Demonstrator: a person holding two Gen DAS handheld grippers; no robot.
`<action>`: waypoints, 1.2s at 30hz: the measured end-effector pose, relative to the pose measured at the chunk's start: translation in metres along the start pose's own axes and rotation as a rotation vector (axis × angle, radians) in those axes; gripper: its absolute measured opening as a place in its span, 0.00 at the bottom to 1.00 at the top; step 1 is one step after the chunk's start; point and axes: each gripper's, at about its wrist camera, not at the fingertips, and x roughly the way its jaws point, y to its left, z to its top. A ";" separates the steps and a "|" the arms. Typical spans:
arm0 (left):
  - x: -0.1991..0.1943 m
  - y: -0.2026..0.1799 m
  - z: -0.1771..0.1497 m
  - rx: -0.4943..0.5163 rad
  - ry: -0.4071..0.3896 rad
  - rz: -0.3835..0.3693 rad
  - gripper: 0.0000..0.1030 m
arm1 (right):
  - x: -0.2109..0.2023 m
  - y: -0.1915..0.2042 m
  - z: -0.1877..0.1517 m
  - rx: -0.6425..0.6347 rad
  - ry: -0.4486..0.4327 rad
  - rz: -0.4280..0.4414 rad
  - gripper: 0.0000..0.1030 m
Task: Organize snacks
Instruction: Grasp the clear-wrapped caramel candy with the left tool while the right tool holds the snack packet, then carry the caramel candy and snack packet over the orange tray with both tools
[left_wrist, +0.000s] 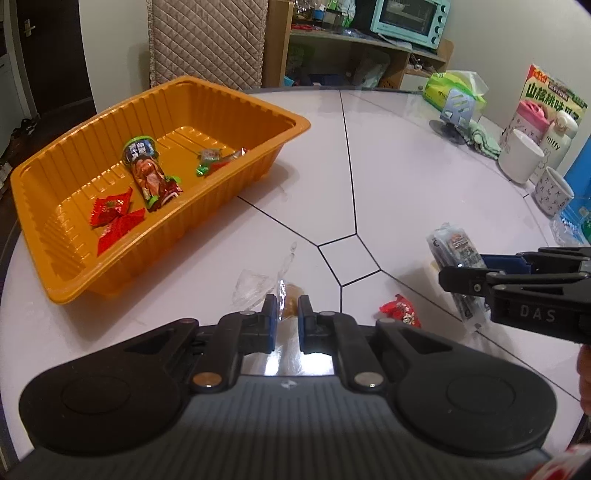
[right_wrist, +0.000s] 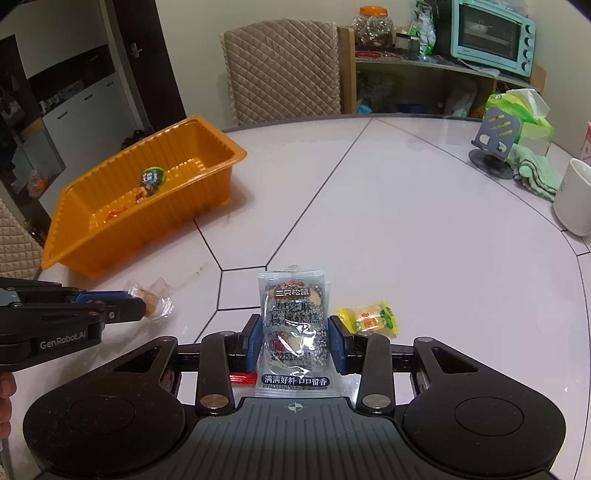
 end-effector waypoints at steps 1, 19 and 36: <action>-0.004 0.001 0.001 -0.003 -0.007 0.000 0.10 | -0.001 0.001 0.001 -0.001 -0.002 0.004 0.37; -0.061 0.021 0.032 -0.065 -0.152 0.007 0.10 | -0.009 0.030 0.044 -0.059 -0.046 0.123 0.37; -0.061 0.096 0.073 -0.161 -0.218 0.167 0.10 | 0.048 0.096 0.145 -0.119 -0.075 0.278 0.37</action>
